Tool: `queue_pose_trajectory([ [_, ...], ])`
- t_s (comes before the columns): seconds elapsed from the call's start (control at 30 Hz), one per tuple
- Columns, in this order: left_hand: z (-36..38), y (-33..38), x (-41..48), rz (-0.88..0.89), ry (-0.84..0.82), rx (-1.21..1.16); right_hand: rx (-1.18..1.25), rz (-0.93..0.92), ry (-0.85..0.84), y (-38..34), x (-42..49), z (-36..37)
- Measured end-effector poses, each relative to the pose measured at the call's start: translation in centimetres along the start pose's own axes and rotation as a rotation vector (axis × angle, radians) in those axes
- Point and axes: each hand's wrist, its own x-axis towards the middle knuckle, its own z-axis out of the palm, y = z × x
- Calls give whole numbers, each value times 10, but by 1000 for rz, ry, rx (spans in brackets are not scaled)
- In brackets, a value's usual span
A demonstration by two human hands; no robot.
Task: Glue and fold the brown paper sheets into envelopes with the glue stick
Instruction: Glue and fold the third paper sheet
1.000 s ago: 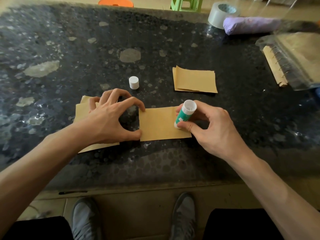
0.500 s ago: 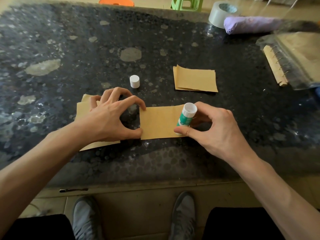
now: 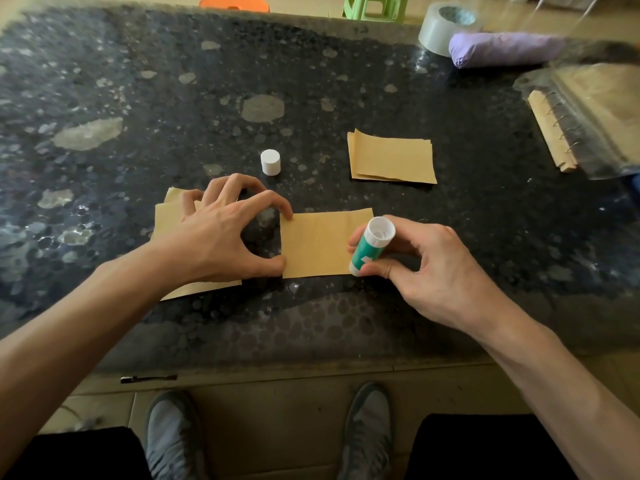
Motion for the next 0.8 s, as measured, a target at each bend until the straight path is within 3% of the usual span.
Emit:
queue_pose_trajectory([
  [0.37,-1,1,0,-3,0,-8,-225,-13,118,-1,-7,2],
  [0.8,-1,2,-1,-4,9,-14,-202,-19,179,3,-17,4],
])
